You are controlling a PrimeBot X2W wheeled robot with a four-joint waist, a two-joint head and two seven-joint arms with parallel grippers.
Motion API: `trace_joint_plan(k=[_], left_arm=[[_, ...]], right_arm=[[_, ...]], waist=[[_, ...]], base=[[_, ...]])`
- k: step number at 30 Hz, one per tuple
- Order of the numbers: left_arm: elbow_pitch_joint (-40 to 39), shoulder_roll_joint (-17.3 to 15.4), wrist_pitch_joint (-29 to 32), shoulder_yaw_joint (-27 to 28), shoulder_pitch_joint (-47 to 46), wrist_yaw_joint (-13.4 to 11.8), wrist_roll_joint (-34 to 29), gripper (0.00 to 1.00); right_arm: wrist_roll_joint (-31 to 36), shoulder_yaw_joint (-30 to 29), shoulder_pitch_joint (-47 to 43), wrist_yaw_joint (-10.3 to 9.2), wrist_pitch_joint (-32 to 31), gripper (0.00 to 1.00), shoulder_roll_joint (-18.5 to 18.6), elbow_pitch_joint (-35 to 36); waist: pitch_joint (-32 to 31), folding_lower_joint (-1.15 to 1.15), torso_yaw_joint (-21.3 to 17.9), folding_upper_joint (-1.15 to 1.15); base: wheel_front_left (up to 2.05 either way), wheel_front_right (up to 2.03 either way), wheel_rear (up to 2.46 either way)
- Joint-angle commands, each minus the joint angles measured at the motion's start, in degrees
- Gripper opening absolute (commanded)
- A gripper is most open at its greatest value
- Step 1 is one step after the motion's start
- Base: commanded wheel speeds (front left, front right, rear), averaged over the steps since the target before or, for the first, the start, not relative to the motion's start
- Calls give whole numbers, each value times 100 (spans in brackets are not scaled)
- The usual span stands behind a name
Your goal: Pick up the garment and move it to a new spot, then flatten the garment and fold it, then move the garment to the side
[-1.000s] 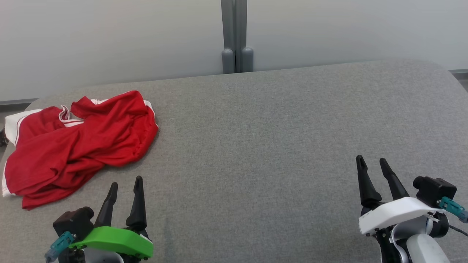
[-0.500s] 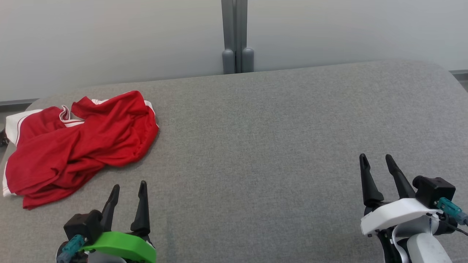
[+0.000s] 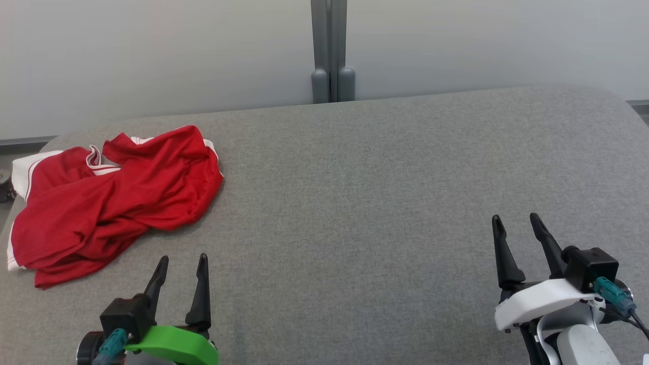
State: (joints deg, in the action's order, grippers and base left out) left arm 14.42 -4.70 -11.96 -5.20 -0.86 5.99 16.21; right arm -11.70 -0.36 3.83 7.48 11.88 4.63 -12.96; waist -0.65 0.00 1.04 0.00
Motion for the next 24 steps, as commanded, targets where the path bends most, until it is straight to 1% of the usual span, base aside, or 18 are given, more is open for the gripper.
trace_joint_plan(k=[1, 11, 19, 24], left_arm=[[-8, -31, -47, 10, 36, 19, -169, 100], [135, 9, -161, 58, 38, 51, -530, 100], [212, 84, -245, 170, 64, 91, -620, 100], [279, 104, -290, 204, 45, 100, -800, 100]], right_arm=[[145, 13, -16, 2, 63, 100, 1, 10], [412, 3, -73, 2, 169, 100, -50, -69], [546, -52, -104, 2, 255, 100, -82, -115], [710, -77, -110, 1, 307, 100, -101, -148]], waist=[[-4, 0, -8, 0], [5, 0, -34, 0], [1, 0, -36, 0], [4, 0, -31, 0]], base=[[0, 0, 0], [0, 0, 0], [0, 0, 0], [0, 0, 0]])
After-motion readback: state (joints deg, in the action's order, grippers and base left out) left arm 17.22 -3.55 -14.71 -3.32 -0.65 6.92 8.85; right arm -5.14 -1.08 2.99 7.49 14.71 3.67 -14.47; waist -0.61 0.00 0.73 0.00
